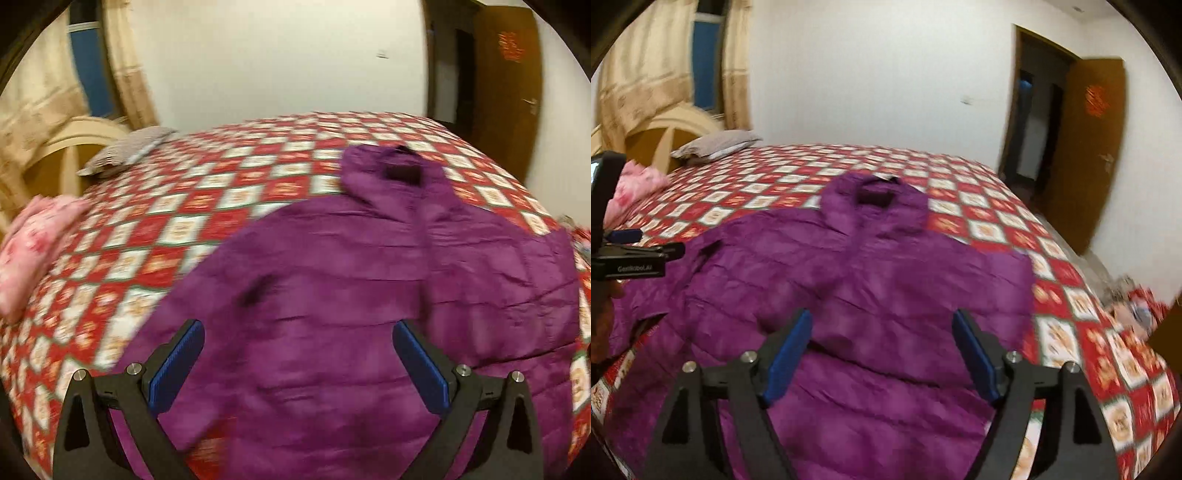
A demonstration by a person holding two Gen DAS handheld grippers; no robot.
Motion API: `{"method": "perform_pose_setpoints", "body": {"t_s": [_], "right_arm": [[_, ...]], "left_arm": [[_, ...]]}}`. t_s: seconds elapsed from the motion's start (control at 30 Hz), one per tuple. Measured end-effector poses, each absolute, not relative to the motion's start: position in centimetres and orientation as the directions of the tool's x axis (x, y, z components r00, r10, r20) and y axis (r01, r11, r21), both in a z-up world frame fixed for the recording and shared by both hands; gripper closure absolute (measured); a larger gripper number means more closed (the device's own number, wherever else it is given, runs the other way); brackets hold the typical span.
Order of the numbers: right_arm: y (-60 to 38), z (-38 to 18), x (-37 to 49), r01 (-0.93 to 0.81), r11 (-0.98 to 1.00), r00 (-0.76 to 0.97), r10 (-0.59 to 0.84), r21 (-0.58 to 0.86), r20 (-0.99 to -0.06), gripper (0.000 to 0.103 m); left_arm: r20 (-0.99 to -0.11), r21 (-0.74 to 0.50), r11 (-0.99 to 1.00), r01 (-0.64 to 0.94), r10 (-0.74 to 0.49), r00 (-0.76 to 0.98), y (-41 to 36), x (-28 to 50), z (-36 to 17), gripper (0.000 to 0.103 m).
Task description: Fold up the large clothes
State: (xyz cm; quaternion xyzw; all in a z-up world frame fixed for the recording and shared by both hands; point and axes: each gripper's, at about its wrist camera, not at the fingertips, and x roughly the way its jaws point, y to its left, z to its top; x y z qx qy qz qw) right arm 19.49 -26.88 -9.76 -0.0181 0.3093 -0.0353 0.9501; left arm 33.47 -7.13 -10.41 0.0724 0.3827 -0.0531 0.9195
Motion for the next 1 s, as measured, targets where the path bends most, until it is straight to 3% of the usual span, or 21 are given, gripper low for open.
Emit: {"method": "perform_pose_setpoints", "body": {"t_s": [0.2, 0.23, 0.33, 0.43, 0.63, 0.77, 0.8, 0.83, 0.87, 0.9, 0.93, 1.0], "right_arm": [[-30.5, -12.3, 17.7, 0.107, 0.993, 0.761, -0.111, -0.045, -0.639, 0.023], [-31.0, -12.7, 17.5, 0.112, 0.993, 0.755, -0.114, -0.045, -0.646, 0.023], [-32.8, -13.7, 17.0, 0.134, 0.99, 0.739, -0.131, -0.046, -0.66, 0.021], [-35.0, -14.7, 16.7, 0.185, 0.982, 0.72, -0.16, -0.036, -0.675, 0.019], [-36.7, -16.3, 16.5, 0.213, 0.977, 0.692, -0.167, -0.023, -0.702, 0.019], [-36.3, -17.2, 16.9, 0.198, 0.98, 0.675, -0.156, -0.027, -0.721, 0.02], [-36.1, -17.3, 17.1, 0.19, 0.982, 0.665, -0.147, -0.025, -0.733, 0.024], [-36.1, -17.3, 17.5, 0.181, 0.983, 0.655, -0.133, -0.016, -0.744, 0.036], [-36.1, -17.2, 17.9, 0.173, 0.985, 0.645, -0.116, -0.004, -0.756, 0.05], [-36.3, -16.7, 18.4, 0.174, 0.985, 0.642, -0.111, 0.003, -0.758, 0.055], [-36.5, -16.3, 18.7, 0.18, 0.984, 0.648, -0.112, 0.008, -0.754, 0.058], [-37.5, -14.8, 19.8, 0.201, 0.979, 0.67, -0.116, 0.028, -0.733, 0.059]], "left_arm": [[-0.791, 0.04, 0.965, 0.26, -0.129, 0.598, -14.7, 36.7, -14.5, 0.001], [-0.796, 0.041, 0.959, 0.28, -0.139, 0.59, -15.7, 37.0, -15.2, 0.008], [-0.83, 0.012, 0.936, 0.352, -0.187, 0.526, -17.8, 37.6, -16.8, 0.094], [-0.795, 0.005, 0.94, 0.34, -0.202, 0.572, -17.2, 36.9, -15.5, 0.094], [-0.659, 0.156, 0.953, 0.26, -0.096, 0.746, -12.7, 34.9, -10.9, 0.094], [-0.68, 0.229, 0.943, 0.24, -0.022, 0.733, -11.8, 35.6, -13.4, 0.093], [-0.706, 0.221, 0.944, 0.246, -0.019, 0.708, -12.0, 36.0, -14.6, 0.093], [-0.719, 0.223, 0.943, 0.245, -0.011, 0.695, -12.3, 36.2, -15.3, 0.091], [-0.731, 0.232, 0.942, 0.243, 0.005, 0.682, -12.7, 36.5, -15.9, 0.088], [-0.727, 0.252, 0.939, 0.232, 0.025, 0.686, -13.1, 36.5, -16.3, 0.086], [-0.711, 0.266, 0.94, 0.214, 0.042, 0.701, -13.2, 36.5, -16.2, 0.077], [-0.673, 0.285, 0.945, 0.163, 0.077, 0.736, -13.0, 36.6, -15.6, 0.051]]}}
